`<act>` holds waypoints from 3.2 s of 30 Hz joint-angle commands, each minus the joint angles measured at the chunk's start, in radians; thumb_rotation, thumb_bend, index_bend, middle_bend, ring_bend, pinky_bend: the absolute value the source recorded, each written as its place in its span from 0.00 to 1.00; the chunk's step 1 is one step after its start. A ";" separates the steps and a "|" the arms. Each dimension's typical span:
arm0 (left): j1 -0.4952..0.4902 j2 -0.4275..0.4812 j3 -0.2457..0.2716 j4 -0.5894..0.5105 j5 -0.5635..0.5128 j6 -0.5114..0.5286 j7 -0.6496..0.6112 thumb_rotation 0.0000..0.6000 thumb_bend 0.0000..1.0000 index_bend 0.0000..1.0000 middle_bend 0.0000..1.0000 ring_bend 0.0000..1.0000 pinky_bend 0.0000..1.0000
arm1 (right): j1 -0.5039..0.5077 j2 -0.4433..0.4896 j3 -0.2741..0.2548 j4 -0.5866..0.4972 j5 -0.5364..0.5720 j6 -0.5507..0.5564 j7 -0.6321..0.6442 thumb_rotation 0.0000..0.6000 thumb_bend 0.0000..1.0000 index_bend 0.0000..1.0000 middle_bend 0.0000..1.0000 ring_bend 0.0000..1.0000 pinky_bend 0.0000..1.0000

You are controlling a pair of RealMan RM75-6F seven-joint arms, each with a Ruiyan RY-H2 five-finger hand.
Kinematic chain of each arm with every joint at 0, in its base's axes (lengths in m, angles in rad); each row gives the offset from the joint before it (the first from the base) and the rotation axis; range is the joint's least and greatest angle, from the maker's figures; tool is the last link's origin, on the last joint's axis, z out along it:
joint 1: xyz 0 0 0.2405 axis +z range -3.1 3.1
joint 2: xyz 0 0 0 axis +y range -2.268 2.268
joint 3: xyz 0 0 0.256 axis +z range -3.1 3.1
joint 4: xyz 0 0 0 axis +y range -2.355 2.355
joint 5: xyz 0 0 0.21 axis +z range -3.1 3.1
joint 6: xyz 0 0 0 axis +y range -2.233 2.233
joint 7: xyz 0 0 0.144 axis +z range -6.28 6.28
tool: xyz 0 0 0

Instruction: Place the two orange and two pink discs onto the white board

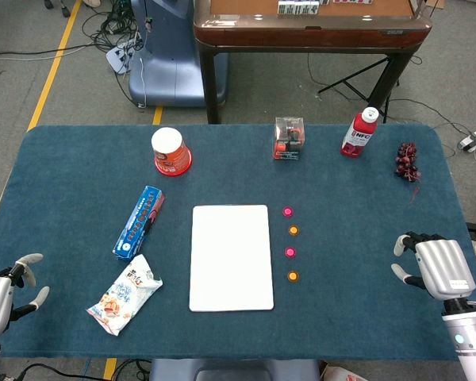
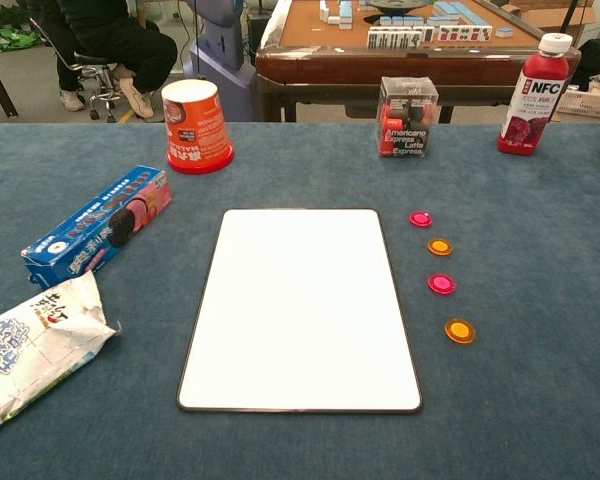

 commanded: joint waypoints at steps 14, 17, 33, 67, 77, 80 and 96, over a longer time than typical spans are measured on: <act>-0.002 -0.011 0.007 0.006 0.006 -0.010 0.006 1.00 0.27 0.35 0.60 0.57 0.82 | 0.018 -0.052 0.000 0.020 0.001 -0.042 -0.011 1.00 0.14 0.53 0.60 0.66 0.72; -0.005 -0.012 0.005 0.004 0.006 -0.012 0.007 1.00 0.27 0.35 0.60 0.57 0.82 | 0.035 -0.063 0.001 0.012 0.009 -0.073 -0.027 1.00 0.08 0.49 0.78 0.85 0.86; -0.008 -0.024 0.010 0.016 0.008 -0.019 -0.004 1.00 0.27 0.35 0.60 0.57 0.82 | 0.149 -0.177 0.022 -0.007 0.119 -0.244 -0.161 1.00 0.03 0.46 1.00 1.00 1.00; -0.001 -0.064 0.024 0.070 0.009 -0.024 -0.044 1.00 0.27 0.35 0.60 0.57 0.82 | 0.319 -0.383 -0.008 0.065 0.373 -0.399 -0.384 1.00 0.14 0.44 1.00 1.00 1.00; -0.002 -0.067 0.023 0.079 0.007 -0.026 -0.056 1.00 0.27 0.35 0.60 0.57 0.82 | 0.368 -0.405 -0.003 0.069 0.437 -0.415 -0.418 1.00 0.16 0.44 1.00 1.00 1.00; -0.002 -0.067 0.023 0.080 0.009 -0.024 -0.058 1.00 0.27 0.35 0.60 0.57 0.82 | 0.382 -0.417 -0.004 0.075 0.455 -0.419 -0.428 1.00 0.16 0.44 1.00 1.00 1.00; 0.008 -0.062 0.026 0.083 0.007 -0.015 -0.065 1.00 0.27 0.35 0.60 0.57 0.82 | 0.420 -0.451 -0.028 0.104 0.501 -0.416 -0.433 1.00 0.16 0.44 1.00 1.00 1.00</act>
